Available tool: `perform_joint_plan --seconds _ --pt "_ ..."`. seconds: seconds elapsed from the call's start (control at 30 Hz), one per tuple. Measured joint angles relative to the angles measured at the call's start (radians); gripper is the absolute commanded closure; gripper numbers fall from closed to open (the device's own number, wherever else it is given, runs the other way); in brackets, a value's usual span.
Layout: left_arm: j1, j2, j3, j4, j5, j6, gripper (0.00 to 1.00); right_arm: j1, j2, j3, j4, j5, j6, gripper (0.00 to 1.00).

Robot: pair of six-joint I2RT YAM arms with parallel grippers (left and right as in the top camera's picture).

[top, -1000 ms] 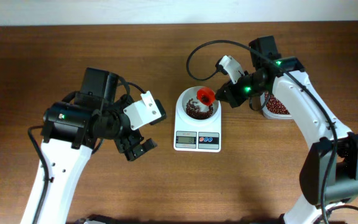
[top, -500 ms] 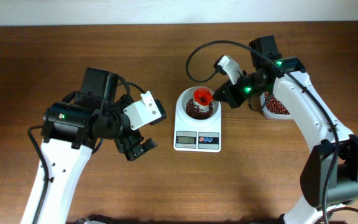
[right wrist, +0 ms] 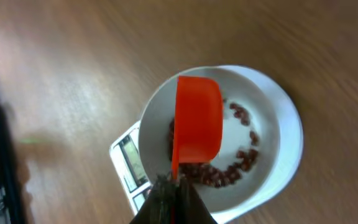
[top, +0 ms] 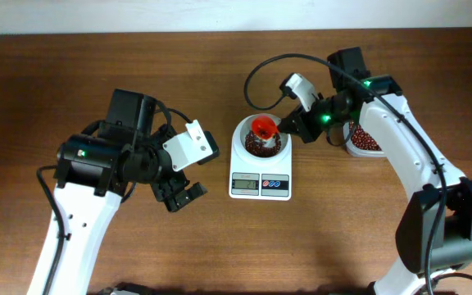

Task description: Scoop and weigh 50g on scale

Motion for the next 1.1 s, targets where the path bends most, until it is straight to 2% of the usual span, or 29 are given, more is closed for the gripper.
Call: perform_joint_plan --seconds 0.2,0.6,0.77,0.9,1.1 --pt "0.000 0.000 0.000 0.000 0.000 0.000 0.01 0.014 -0.002 0.000 -0.007 0.140 0.059 0.96" --pt "0.000 0.000 0.000 0.000 0.000 0.000 0.01 0.023 -0.098 0.002 0.021 0.145 0.058 0.96" --pt "0.000 0.000 0.000 0.000 0.000 0.000 0.01 0.030 -0.098 0.002 -0.044 0.134 0.013 0.96" --pt "0.000 0.000 0.000 0.000 0.000 0.000 0.01 0.048 -0.098 0.002 -0.020 0.214 0.040 0.96" --pt "0.000 0.000 0.000 0.000 0.000 0.000 0.01 0.049 -0.098 0.002 0.017 0.203 0.040 0.96"
